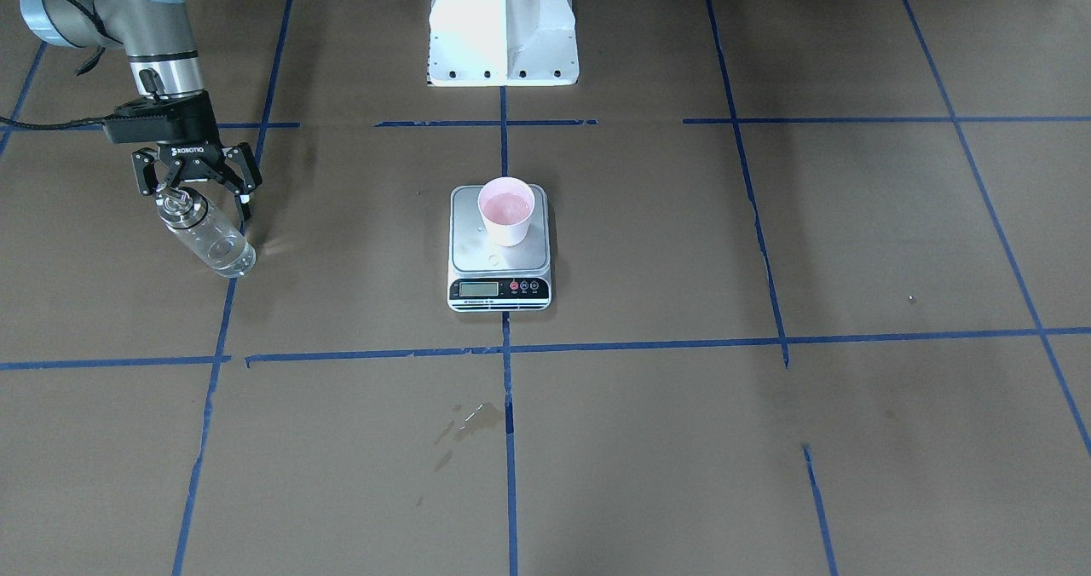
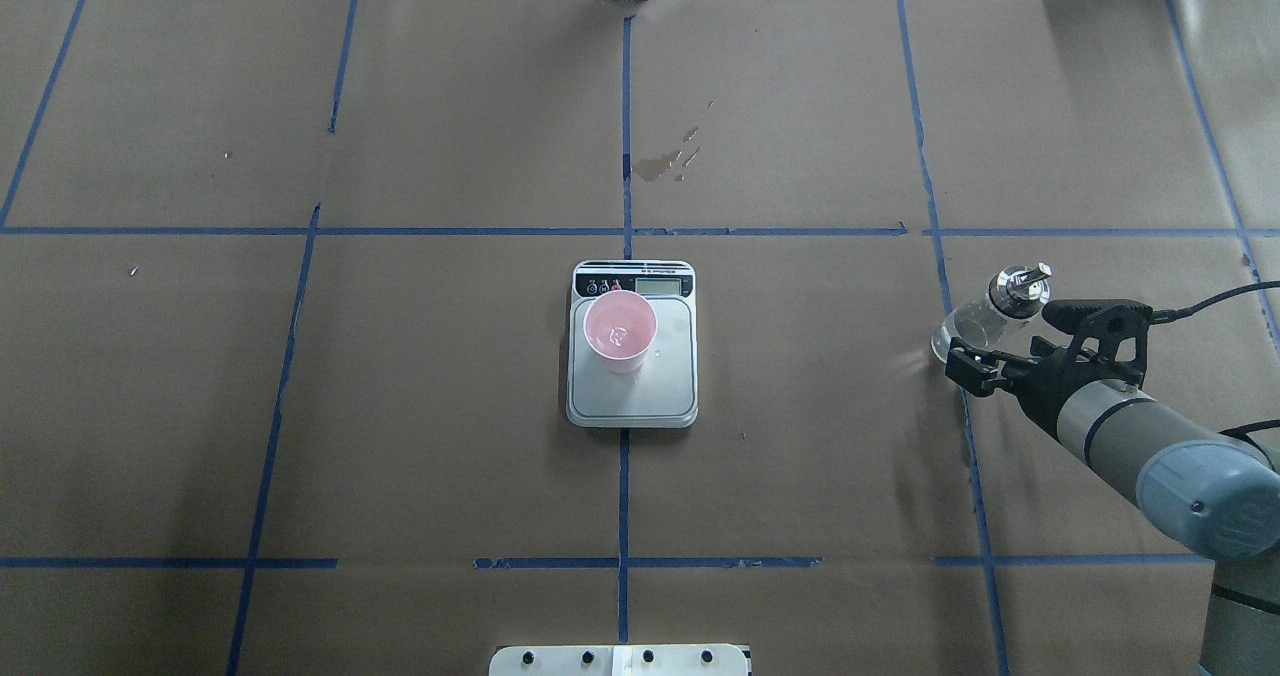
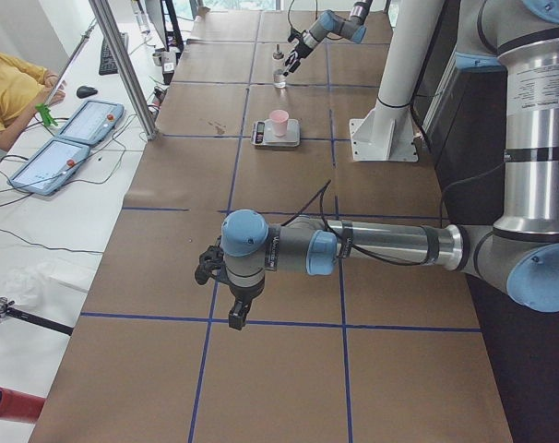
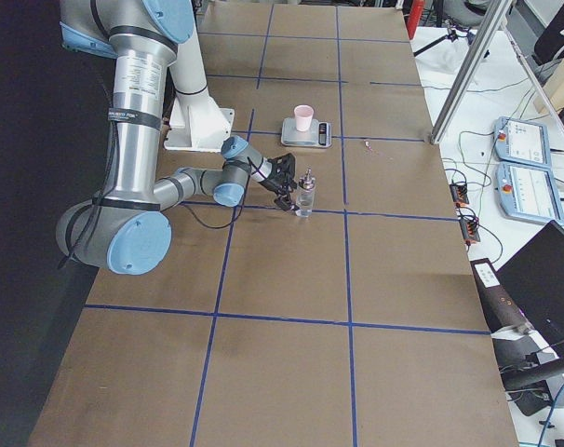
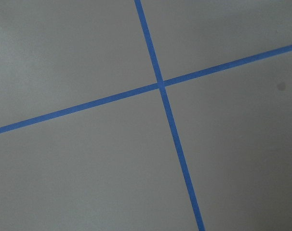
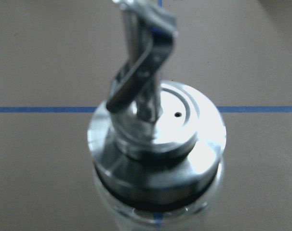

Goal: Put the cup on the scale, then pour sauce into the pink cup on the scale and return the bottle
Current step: 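Reach the right gripper to the glass sauce bottle and grasp it, then lift the bottle with the right gripper and move it above the pink cup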

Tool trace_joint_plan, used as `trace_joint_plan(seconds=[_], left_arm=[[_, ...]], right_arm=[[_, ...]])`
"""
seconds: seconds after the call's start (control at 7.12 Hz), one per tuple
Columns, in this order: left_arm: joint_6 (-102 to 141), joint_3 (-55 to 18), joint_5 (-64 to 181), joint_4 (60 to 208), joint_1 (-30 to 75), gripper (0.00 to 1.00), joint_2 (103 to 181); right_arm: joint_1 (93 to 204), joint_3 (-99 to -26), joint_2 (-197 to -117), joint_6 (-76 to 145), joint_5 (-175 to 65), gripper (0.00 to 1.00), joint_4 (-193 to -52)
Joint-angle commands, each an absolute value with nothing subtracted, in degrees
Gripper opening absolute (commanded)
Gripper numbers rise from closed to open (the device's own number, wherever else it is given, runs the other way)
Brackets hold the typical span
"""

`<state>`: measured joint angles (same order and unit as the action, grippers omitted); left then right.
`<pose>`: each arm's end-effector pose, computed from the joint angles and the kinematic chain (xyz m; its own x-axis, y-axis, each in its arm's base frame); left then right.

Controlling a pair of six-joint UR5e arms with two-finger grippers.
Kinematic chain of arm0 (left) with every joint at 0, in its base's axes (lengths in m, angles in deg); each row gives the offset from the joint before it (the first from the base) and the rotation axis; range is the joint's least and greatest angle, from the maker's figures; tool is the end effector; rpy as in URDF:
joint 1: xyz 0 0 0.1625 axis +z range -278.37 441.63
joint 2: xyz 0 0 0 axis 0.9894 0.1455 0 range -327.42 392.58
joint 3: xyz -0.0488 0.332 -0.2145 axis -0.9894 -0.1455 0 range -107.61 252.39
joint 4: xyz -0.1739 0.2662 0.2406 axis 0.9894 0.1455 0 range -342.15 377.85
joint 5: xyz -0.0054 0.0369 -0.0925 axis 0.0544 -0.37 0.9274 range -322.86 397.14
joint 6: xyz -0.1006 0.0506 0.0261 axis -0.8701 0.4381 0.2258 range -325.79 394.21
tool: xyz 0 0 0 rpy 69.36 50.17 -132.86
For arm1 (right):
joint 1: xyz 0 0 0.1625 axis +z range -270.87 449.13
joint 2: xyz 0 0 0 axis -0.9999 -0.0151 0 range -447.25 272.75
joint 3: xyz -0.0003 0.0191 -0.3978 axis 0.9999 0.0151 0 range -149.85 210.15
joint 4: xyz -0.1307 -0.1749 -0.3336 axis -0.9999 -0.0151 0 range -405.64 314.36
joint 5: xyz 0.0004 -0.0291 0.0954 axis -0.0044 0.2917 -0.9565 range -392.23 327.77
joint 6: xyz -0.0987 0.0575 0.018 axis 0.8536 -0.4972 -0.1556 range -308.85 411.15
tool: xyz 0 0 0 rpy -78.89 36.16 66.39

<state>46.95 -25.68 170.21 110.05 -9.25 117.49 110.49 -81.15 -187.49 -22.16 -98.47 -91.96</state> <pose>-0.0612 -0.4459 0.6147 0.7168 0.2688 -0.6434 -0.1463 0.9602 0.2381 -0.3461 -0.3286 0.4620 0.6987 -0.0091 0.7153 -0.4582 0.7622 0.4573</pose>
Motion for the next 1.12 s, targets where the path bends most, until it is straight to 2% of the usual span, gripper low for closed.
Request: trace_joint_plan(seconds=[0.0,0.98], left_arm=[[47.0,-25.6,170.2,110.0,-9.2,1.00,117.4],[47.0,-25.6,170.2,110.0,-9.2,1.00,117.4]], right_arm=[[110.5,-80.9,-187.2,-22.0,-97.8,1.00,-92.0],[110.5,-80.2,-185.9,-20.0,-94.2,1.00,-92.0]])
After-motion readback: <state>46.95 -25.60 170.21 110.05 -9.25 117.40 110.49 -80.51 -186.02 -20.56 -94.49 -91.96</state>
